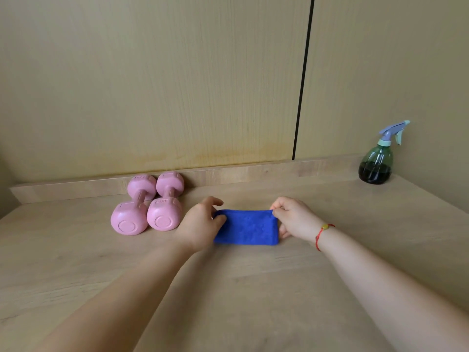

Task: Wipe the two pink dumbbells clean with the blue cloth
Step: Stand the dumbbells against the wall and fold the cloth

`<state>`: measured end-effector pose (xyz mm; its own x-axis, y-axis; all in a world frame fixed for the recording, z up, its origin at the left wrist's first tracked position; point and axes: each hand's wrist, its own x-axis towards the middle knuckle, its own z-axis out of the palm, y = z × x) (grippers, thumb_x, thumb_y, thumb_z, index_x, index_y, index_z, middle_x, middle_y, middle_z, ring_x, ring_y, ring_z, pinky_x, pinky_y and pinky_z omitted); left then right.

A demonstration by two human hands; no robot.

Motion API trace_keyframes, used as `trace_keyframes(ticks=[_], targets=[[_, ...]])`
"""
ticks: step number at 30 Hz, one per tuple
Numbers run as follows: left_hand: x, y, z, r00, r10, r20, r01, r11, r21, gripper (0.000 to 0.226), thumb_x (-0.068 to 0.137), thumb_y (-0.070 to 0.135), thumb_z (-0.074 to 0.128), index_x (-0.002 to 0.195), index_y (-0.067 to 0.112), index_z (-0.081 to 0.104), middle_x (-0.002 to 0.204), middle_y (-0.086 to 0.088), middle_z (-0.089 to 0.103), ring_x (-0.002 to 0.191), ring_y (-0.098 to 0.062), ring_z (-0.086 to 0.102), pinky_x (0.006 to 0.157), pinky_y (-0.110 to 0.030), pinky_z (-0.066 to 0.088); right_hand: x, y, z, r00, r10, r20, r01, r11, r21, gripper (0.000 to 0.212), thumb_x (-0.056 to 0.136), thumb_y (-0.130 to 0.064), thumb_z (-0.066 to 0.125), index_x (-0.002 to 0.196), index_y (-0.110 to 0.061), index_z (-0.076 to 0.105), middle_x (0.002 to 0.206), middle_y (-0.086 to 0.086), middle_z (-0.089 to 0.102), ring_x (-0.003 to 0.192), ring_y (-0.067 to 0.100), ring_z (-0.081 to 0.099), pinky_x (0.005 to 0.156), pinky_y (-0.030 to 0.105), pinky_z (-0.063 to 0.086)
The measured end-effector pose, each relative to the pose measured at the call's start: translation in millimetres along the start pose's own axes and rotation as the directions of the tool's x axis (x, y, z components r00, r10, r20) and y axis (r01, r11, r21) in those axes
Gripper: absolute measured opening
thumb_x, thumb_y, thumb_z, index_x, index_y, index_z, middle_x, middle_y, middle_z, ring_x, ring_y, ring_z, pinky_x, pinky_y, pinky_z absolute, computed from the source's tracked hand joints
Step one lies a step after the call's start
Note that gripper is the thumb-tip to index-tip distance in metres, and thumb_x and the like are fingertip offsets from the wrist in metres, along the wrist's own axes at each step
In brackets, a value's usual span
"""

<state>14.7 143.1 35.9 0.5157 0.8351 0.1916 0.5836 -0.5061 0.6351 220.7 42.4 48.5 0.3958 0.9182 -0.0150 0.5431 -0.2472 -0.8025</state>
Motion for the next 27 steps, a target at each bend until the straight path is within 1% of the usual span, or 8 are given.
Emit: trace_keyframes(ticks=[5,7,9,11,13,16,20,27], targets=[[22,-8,9,0.998,-0.065,0.018,0.063,0.991,0.116,0.032,0.093,0.027,0.061,0.123,0.016,0.063,0.103,0.001,0.065,0.089,-0.013,0.056,0.075,-0.021,0.038,22,13,9,0.998,-0.025,-0.053,0.018,0.991,-0.131,0.016,0.095,-0.016,0.049,0.082,-0.022,0.056,0.075,0.0,0.068,0.053,0.017,0.067,0.058,0.025,0.05],[21,-14,14,0.997,-0.07,-0.007,0.071,0.991,0.117,0.035,0.092,0.033,0.063,0.123,0.015,0.062,0.105,0.003,0.065,0.09,-0.013,0.057,0.077,-0.021,0.04,21,18,7,0.996,-0.043,-0.078,0.026,0.978,-0.209,0.009,0.095,-0.023,0.055,0.087,-0.021,0.059,0.085,-0.002,0.07,0.067,0.018,0.068,0.064,0.026,0.05],[17,-17,15,0.997,-0.055,-0.059,0.061,0.992,0.112,0.038,0.091,0.037,0.064,0.122,0.015,0.062,0.107,0.002,0.063,0.09,-0.013,0.058,0.079,-0.022,0.042,18,20,3,0.995,-0.045,-0.093,0.009,0.933,-0.36,0.024,0.093,-0.037,0.058,0.093,-0.014,0.062,0.091,0.001,0.069,0.085,0.022,0.065,0.076,0.032,0.052],[14,-17,12,0.994,-0.061,-0.094,0.072,0.99,0.117,0.038,0.092,0.038,0.062,0.122,0.014,0.062,0.111,0.001,0.061,0.09,-0.014,0.057,0.081,-0.025,0.044,12,19,-2,0.997,0.001,-0.083,-0.037,0.902,-0.429,0.047,0.088,-0.051,0.058,0.081,-0.004,0.059,0.077,0.008,0.063,0.074,0.026,0.059,0.065,0.033,0.048],[11,-14,8,0.991,-0.102,-0.089,0.113,0.986,0.122,0.039,0.093,0.037,0.061,0.124,0.014,0.06,0.114,0.0,0.061,0.094,-0.015,0.057,0.082,-0.026,0.044,6,16,-3,0.996,0.074,-0.049,-0.088,0.906,-0.414,0.053,0.084,-0.059,0.059,0.067,-0.011,0.045,0.061,0.005,0.044,0.057,0.022,0.042,0.052,0.031,0.03],[8,-10,4,0.977,-0.214,-0.019,0.215,0.974,0.068,0.043,0.091,0.031,0.063,0.128,0.011,0.056,0.111,0.001,0.06,0.097,-0.017,0.057,0.08,-0.027,0.044,5,12,1,0.993,0.115,0.002,-0.105,0.917,-0.384,0.05,0.081,-0.049,0.066,0.059,-0.015,0.036,0.055,0.0,0.033,0.053,0.019,0.033,0.05,0.031,0.023],[4,-8,9,0.962,-0.272,0.031,0.271,0.962,0.012,0.051,0.087,0.025,0.067,0.133,0.008,0.051,0.105,0.0,0.061,0.089,-0.02,0.061,0.08,-0.031,0.051,9,6,14,0.996,0.092,0.019,-0.077,0.922,-0.38,0.036,0.082,-0.025,0.061,0.055,-0.014,0.04,0.055,0.002,0.041,0.053,0.02,0.038,0.051,0.028,0.029],[4,-13,11,0.934,-0.354,0.056,0.356,0.901,-0.246,0.065,0.083,0.011,0.069,0.142,0.005,0.042,0.101,0.002,0.058,0.093,-0.029,0.064,0.083,-0.041,0.055,16,-22,23,0.985,-0.165,-0.052,0.144,0.946,-0.29,0.011,0.092,-0.02,0.052,0.099,-0.015,0.046,0.092,0.0,0.057,0.083,0.022,0.055,0.068,0.031,0.045]])
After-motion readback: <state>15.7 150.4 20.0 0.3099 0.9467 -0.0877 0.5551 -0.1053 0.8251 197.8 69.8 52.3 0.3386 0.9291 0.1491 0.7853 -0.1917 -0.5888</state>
